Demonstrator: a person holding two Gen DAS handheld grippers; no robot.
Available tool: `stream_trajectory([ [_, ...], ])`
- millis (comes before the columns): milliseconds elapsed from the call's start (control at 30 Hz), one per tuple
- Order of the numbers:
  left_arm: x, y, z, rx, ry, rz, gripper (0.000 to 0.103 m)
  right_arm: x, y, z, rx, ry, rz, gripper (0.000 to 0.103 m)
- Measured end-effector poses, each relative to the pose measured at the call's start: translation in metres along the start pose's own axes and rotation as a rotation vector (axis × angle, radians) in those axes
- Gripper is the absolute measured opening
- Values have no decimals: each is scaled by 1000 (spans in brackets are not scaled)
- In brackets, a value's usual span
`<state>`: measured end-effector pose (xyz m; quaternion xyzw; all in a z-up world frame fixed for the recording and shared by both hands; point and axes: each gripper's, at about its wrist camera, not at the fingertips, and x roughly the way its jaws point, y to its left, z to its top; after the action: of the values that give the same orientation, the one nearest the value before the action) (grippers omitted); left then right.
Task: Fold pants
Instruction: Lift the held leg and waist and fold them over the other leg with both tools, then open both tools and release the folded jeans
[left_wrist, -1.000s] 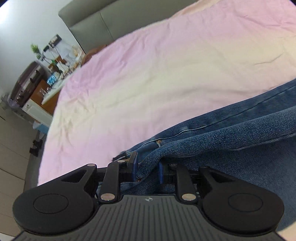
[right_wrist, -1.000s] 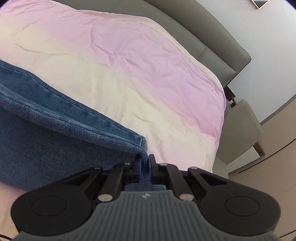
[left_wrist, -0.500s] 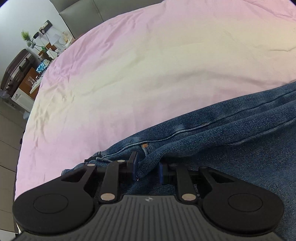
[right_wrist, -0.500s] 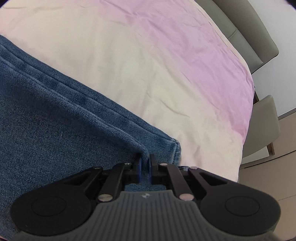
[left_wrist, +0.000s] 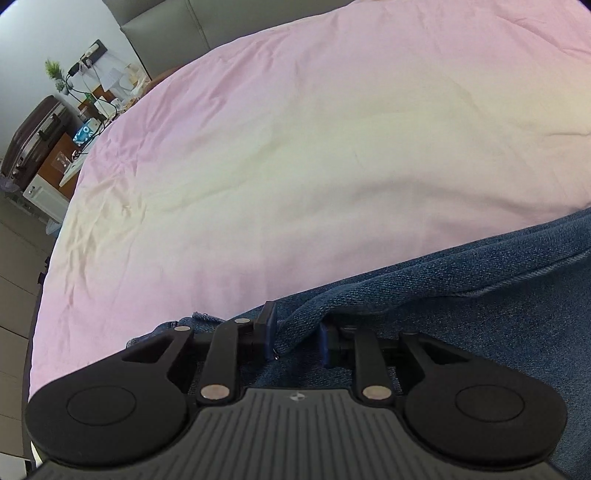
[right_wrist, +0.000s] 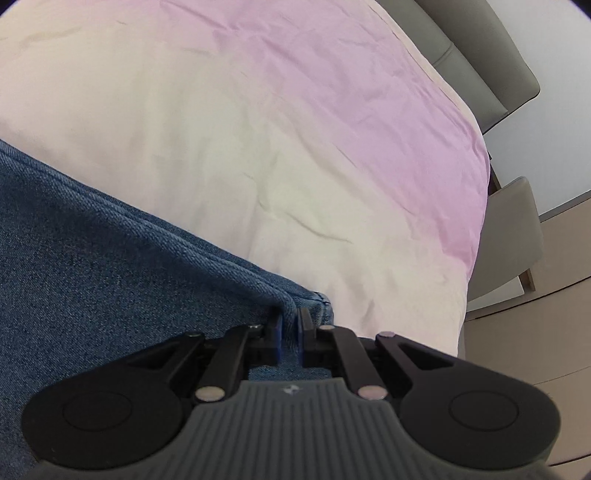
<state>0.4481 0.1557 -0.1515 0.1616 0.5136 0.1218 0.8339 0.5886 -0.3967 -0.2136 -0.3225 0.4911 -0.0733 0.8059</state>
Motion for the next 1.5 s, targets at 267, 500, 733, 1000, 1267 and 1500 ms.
stream_trajectory([
  [267, -17, 34, 9, -69, -51, -44, 82, -3, -1, -2, -5, -37, -25, 49],
  [500, -54, 55, -17, -183, -64, -122, 82, -38, -31, -23, 125, -64, -54, 75],
  [733, -98, 58, -73, -364, -77, -299, 74, -76, -69, -85, 404, -26, 125, 64],
  [1000, -135, 10, -142, -458, -99, -499, 74, -85, -88, -166, 708, -16, 299, 46],
  [1267, -132, -62, -172, -328, -60, -493, 74, -53, -118, -207, 988, -19, 399, 39],
  [1500, -115, -100, -170, -272, -61, -416, 64, -15, -117, -194, 1092, 1, 453, 17],
])
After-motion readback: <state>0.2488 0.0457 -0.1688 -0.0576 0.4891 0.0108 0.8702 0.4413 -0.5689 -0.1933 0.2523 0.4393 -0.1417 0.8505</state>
